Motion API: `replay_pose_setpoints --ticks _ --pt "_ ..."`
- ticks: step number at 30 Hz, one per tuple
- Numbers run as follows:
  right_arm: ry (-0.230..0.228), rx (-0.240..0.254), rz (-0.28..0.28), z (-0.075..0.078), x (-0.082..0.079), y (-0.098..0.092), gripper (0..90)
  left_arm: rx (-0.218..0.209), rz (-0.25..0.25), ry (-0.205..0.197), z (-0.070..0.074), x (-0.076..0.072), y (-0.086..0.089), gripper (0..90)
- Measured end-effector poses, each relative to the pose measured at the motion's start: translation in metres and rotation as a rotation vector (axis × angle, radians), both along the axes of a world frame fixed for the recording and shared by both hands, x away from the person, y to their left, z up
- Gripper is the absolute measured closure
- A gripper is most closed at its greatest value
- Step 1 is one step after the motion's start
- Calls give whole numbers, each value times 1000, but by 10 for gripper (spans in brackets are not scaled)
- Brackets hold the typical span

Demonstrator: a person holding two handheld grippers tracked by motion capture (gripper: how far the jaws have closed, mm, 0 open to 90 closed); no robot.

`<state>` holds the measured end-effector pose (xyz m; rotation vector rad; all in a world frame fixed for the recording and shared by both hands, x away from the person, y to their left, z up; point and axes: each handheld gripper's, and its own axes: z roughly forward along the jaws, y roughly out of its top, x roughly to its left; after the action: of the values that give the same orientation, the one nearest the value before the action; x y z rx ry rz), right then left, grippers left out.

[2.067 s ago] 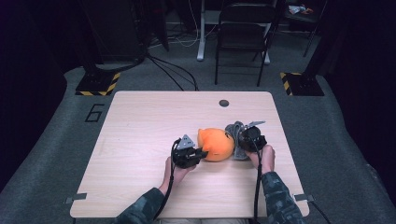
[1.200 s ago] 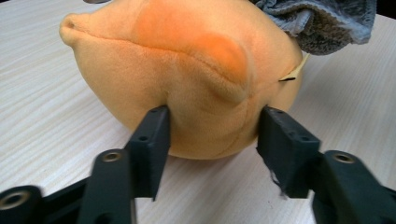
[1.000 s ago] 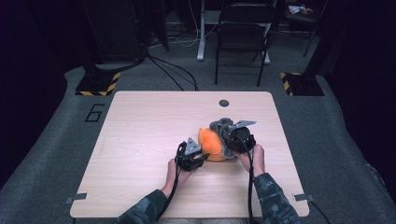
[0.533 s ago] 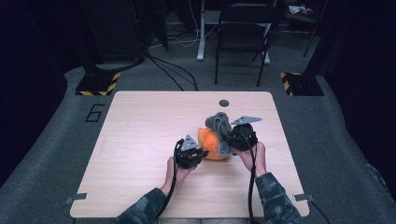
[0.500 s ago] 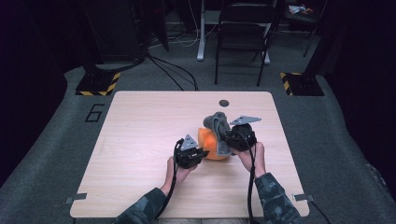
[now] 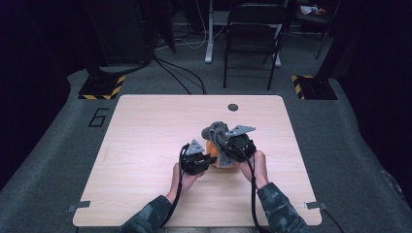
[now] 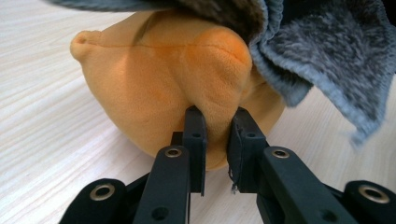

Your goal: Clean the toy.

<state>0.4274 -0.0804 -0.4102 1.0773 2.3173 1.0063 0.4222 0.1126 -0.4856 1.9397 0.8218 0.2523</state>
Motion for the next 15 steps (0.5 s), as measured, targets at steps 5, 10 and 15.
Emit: replay_pose_setpoints --ticks 5,10,15 --pt "15 -14 -18 -6 5 -9 764 1 13 1 -2 2 1 777" --pt "34 -23 -53 -11 11 -20 762 -1 21 13 -4 5 5 774" --pt "49 -24 -85 -17 16 -30 761 -2 23 16 -5 7 6 771"
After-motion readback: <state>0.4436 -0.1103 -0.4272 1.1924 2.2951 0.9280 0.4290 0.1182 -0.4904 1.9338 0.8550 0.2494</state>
